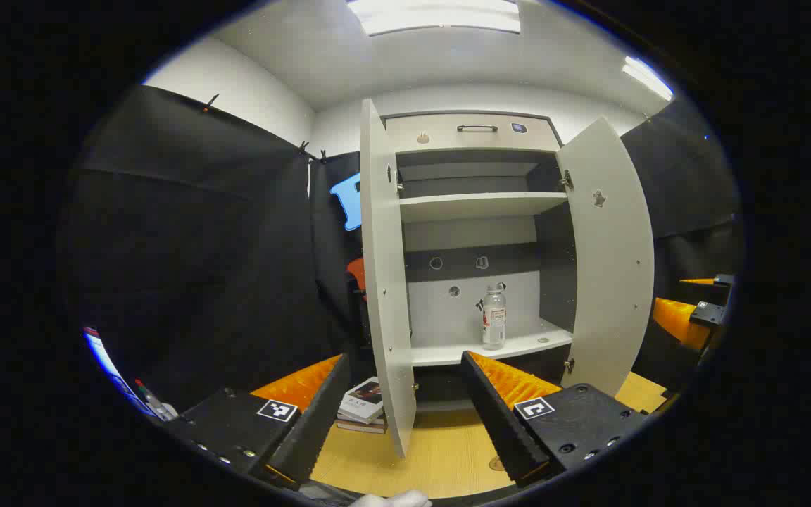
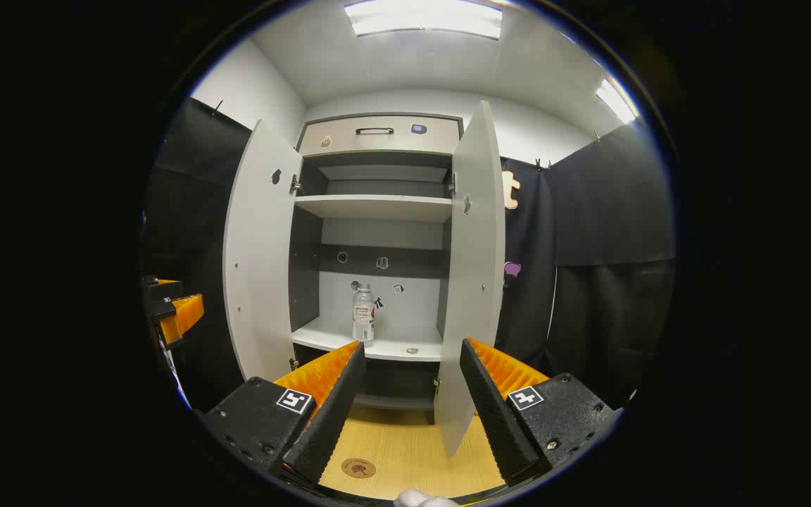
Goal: Grasp the bottle in the cabinet with the left hand and place it on the coaster, then close the right door with the right hand and the left door with the left hand.
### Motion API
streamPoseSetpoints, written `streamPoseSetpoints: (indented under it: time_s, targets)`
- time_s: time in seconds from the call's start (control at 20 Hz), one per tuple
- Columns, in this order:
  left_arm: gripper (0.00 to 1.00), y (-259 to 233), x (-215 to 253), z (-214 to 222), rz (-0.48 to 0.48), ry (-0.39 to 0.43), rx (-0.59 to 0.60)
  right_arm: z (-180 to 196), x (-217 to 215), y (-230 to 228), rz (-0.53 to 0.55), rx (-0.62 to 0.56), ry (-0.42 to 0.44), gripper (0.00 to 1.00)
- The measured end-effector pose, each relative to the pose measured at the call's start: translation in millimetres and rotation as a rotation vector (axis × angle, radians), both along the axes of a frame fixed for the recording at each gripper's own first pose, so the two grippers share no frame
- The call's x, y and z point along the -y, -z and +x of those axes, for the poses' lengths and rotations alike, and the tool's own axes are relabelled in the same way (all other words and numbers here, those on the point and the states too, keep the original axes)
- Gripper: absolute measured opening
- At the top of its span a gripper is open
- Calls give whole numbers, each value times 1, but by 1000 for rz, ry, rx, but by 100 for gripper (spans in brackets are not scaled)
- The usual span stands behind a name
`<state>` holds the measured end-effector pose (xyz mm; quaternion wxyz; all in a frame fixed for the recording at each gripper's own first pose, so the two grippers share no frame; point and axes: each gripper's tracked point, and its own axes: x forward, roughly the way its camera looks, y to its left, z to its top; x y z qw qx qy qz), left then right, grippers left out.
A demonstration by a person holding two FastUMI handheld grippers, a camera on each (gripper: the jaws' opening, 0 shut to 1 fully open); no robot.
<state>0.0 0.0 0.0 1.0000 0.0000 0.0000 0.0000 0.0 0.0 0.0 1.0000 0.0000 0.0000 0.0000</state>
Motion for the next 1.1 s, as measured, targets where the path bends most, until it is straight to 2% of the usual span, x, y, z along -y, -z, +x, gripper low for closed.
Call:
streamPoseSetpoints:
  time_s: [0.6,0.9,1.1]
  targets:
    - [96,-5,10,5,4,45,13,-9,8,5,0,-7,26,83]
    - [95,-3,33,29,-11,87,-2,-3,20,5,-11,-23,30,83]
    - [95,-5,57,64,-14,95,17,16,33,3,-11,-20,4,83]
